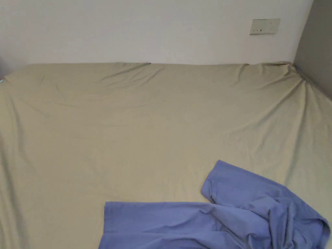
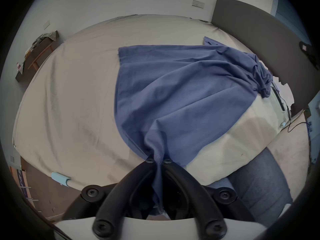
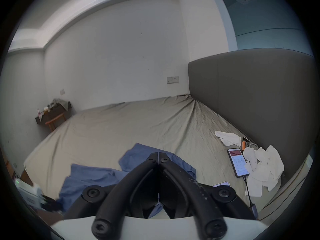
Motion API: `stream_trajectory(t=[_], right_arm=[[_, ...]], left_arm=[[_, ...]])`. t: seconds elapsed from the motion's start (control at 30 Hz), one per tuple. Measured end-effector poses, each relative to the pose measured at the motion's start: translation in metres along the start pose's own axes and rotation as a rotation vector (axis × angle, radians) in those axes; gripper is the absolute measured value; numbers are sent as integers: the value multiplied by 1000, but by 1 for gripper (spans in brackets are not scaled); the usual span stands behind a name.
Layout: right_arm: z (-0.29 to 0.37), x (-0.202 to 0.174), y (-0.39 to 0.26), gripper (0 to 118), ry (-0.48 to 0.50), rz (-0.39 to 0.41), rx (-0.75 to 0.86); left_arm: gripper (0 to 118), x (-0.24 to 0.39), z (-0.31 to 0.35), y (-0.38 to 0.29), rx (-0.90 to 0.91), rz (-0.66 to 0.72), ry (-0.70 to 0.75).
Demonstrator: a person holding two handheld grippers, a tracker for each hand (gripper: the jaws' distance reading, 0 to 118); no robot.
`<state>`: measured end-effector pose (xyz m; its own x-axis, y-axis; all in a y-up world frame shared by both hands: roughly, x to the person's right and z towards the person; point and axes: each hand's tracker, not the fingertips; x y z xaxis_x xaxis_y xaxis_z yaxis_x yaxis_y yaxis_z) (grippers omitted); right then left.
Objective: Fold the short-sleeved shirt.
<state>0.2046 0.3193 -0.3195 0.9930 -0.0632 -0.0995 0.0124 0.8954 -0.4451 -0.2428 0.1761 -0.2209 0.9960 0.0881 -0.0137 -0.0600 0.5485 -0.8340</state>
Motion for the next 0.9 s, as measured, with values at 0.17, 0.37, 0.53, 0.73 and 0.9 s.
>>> stream_trajectory(t=[0.17,0.37,0.53,0.73,0.9], right_arm=[[-126,67,-2,0,19,-233,-209],[-243,94,-28,105,-52,-51,-594],[-272,117,-69,89,-28,-110,-711],[-231,72,-56,8,-23,97,-623],[-189,63,-50,7,9,10,-470]], left_arm=[[1,-24,45,35,229,258,-119],[1,-22,47,61,280,235,-106],[1,-11,42,66,257,206,-120],[1,-17,37,62,251,230,-104],[1,-25,45,66,301,255,-23]])
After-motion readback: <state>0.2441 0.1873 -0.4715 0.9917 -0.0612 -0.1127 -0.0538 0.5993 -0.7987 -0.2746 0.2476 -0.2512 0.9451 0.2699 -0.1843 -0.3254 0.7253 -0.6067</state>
